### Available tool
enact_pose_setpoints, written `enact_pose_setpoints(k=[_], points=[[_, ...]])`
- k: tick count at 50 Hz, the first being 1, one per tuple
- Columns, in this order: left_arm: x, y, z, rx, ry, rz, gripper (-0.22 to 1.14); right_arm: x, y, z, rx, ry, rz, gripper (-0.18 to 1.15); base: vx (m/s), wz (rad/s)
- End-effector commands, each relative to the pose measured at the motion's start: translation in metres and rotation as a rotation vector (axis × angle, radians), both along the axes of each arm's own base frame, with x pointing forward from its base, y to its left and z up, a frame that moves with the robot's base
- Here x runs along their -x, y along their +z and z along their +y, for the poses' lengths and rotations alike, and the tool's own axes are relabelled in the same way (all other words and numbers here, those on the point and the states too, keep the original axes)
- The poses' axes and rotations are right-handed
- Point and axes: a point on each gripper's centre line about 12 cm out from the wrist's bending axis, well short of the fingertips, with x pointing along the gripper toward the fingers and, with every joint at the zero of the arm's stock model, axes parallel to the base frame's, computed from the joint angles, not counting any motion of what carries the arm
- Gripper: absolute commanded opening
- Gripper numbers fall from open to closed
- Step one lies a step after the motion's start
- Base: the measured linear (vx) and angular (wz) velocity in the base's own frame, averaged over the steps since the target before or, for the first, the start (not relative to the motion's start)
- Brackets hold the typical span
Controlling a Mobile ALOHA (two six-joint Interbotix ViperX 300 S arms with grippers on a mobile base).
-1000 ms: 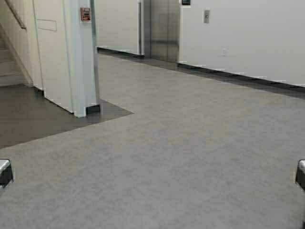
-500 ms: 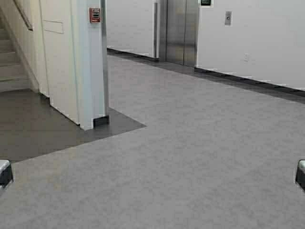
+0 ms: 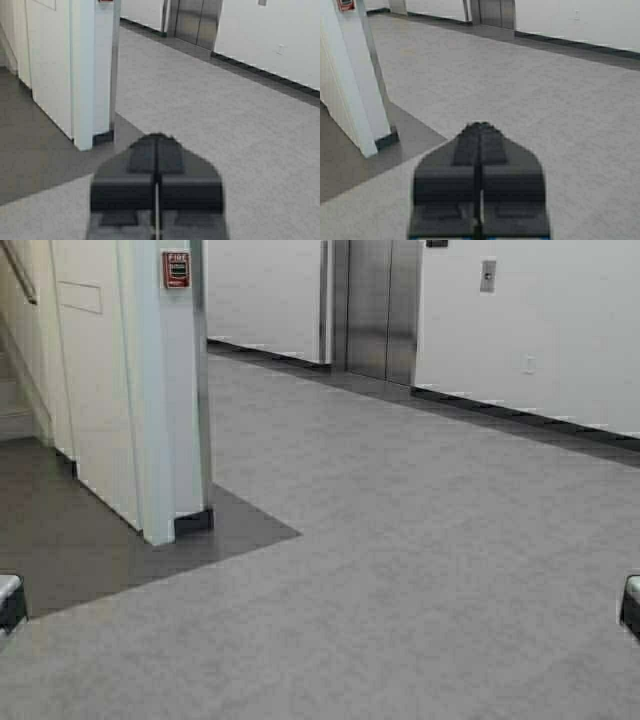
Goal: Navigate to elevator, push the call button, then enter the elevator
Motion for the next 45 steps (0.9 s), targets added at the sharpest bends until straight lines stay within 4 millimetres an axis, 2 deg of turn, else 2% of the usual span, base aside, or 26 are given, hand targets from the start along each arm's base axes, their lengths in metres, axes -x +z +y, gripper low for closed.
enact_pose_setpoints(k=[1,12,19,25,32,37,41,45], points=[[-0.006,0.006,0.000,-0.003,0.001,-0.008,0.02,-0.001,0.006,0.000,-0.021,0.003,-0.016,0.05,0.81,0.05],[-0.008,0.008,0.000,0.006,0.001,-0.006,0.02,-0.005,0.001,0.000,-0.019,0.003,0.007,0.05,0.80,-0.01],[0.000,0.014,0.000,0.016,-0.002,-0.044,0.02,-0.005,0.004,0.000,-0.018,0.001,0.000,0.05,0.78,-0.21],[0.006,0.010,0.000,0.025,-0.002,-0.054,0.02,-0.009,0.002,0.000,-0.020,0.003,0.019,0.05,0.81,-0.33],[0.006,0.012,0.000,0.014,0.000,-0.058,0.02,-0.008,-0.003,0.000,-0.027,0.003,0.029,0.05,0.79,-0.30],[0.004,0.017,0.000,0.011,0.000,-0.066,0.02,-0.006,0.006,0.000,-0.027,0.003,-0.004,0.05,0.76,-0.14],[0.000,0.014,0.000,0.005,-0.001,-0.044,0.02,-0.005,0.009,0.000,-0.024,0.003,-0.014,0.05,0.80,-0.12],[-0.003,0.006,0.000,0.005,-0.001,-0.014,0.02,-0.003,0.001,0.000,-0.026,0.003,0.002,0.05,0.83,-0.06]])
